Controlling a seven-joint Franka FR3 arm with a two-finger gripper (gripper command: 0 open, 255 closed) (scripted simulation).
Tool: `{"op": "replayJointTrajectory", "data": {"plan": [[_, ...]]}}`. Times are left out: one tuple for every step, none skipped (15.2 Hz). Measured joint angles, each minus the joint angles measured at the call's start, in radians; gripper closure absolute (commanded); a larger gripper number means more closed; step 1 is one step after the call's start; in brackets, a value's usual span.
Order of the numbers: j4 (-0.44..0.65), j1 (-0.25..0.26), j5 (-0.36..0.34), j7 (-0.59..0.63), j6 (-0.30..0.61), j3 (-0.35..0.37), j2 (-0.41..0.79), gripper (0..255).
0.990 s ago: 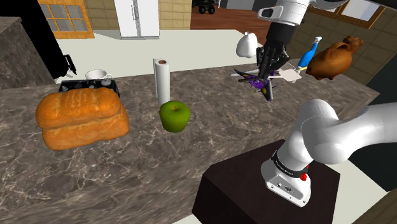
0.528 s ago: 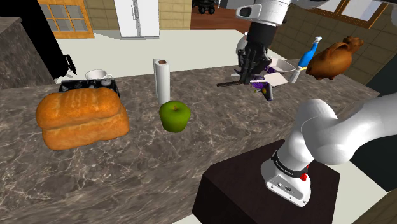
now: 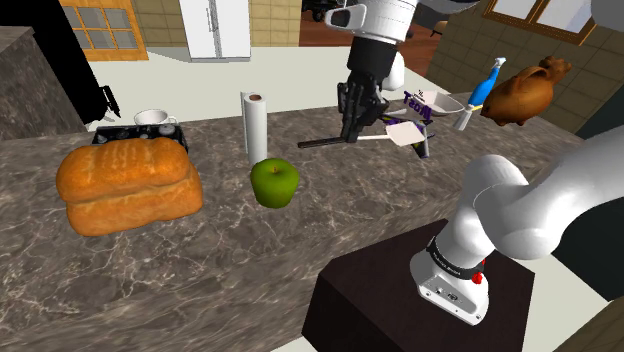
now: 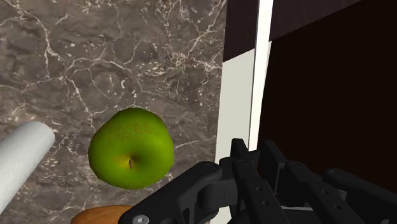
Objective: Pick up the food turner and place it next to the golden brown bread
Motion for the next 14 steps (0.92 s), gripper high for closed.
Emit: {"op": "replayJointTrajectory", "data": {"plan": [[0.018, 0.008, 0.010, 0.012, 0.016, 0.011, 0.031, 255], [0.032, 0.017, 0.021, 0.027, 0.031, 0.026, 0.057, 255], [0.052, 0.026, 0.030, 0.041, 0.045, 0.038, 0.087, 255], [0.078, 0.034, 0.039, 0.054, 0.056, 0.050, 0.121, 255], [0.098, 0.042, 0.047, 0.069, 0.070, 0.063, 0.152, 255], [0.122, 0.049, 0.054, 0.082, 0.081, 0.075, 0.183, 255], [0.143, 0.056, 0.061, 0.097, 0.092, 0.087, 0.211, 255], [0.171, 0.063, 0.066, 0.109, 0.102, 0.097, 0.246, 255], [0.197, 0.068, 0.070, 0.122, 0.106, 0.106, 0.273, 255], [0.231, 0.074, 0.073, 0.135, 0.108, 0.116, 0.305, 255], [0.259, 0.079, 0.076, 0.145, 0.115, 0.123, 0.337, 255], [0.286, 0.088, 0.079, 0.167, 0.122, 0.139, 0.366, 255], [0.314, 0.092, 0.080, 0.178, 0.127, 0.146, 0.396, 255], [0.346, 0.100, 0.082, 0.197, 0.133, 0.159, 0.430, 255]]}}
